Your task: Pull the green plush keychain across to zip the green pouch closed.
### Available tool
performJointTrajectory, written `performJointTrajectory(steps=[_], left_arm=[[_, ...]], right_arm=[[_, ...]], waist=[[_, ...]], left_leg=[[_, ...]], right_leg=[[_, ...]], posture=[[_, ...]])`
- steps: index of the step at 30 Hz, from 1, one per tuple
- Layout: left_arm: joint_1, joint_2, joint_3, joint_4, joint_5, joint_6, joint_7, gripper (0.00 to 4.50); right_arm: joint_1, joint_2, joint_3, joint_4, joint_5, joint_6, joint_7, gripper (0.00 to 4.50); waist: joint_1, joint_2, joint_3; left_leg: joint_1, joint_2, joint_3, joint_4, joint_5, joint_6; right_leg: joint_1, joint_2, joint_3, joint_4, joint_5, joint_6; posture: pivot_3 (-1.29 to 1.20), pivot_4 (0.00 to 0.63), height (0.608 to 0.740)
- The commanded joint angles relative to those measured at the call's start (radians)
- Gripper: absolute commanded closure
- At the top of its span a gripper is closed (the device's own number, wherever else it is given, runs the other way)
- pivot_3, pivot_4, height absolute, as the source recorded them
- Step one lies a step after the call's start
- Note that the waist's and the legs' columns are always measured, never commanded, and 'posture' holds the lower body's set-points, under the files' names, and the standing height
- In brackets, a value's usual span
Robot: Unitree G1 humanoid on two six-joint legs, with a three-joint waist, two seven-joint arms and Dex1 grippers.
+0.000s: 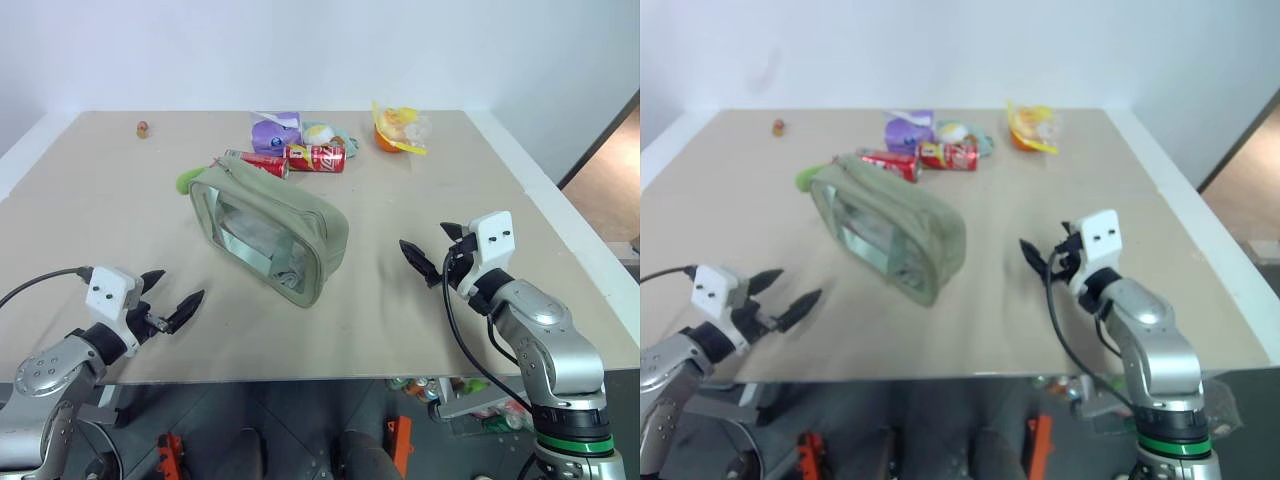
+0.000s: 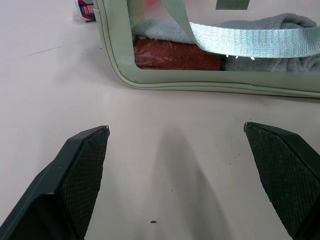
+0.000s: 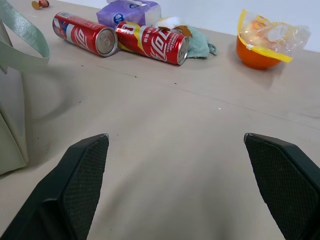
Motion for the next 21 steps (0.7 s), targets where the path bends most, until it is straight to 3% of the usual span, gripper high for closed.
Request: performJointTrajectory(steps=[1, 13, 17, 21], left_arm=[[0.001, 0.000, 0.009, -0.065, -0.033, 0.009, -0.006, 0.02], [0.023, 0.051, 0.002, -0.163, -0.198, 0.053, -0.180, 0.02], [0.006, 0.121, 0.017, -0.240, -0.330, 0.128, -0.250, 0.02], [-0.046, 0.185, 0.004, -0.276, -0.440, 0.203, -0.284, 0.02]], right_arm=[[-0.022, -0.006, -0.001, -0.035, 0.015, 0.003, 0.017, 0.01], [-0.049, -0.058, -0.005, -0.069, 0.123, 0.078, 0.149, 0.01], [-0.204, -0.120, -0.012, -0.096, 0.285, 0.208, 0.245, 0.01], [-0.382, -0.105, 0.056, -0.030, 0.334, 0.259, 0.295, 0.01]], waist=[[0.000, 0.000, 0.000], [-0.001, 0.000, 0.000], [-0.004, 0.001, 0.002], [-0.008, 0.001, 0.004]], left_leg=[[0.000, 0.000, 0.000, 0.000, 0.000, 0.000], [0.000, 0.002, 0.005, 0.000, 0.000, 0.000], [0.000, 0.005, 0.009, 0.000, 0.000, 0.000], [0.000, 0.010, 0.010, 0.002, 0.000, 0.000]], right_leg=[[0.000, 0.000, 0.000, 0.000, 0.000, 0.000], [-0.003, 0.003, 0.005, 0.000, 0.003, 0.002], [-0.005, 0.004, 0.009, 0.000, 0.003, 0.000], [-0.006, 0.011, 0.011, 0.000, 0.006, -0.003]], posture=[[0.00, 0.150, 0.740], [0.00, 0.150, 0.740], [0.00, 0.150, 0.740], [0.00, 0.150, 0.740]])
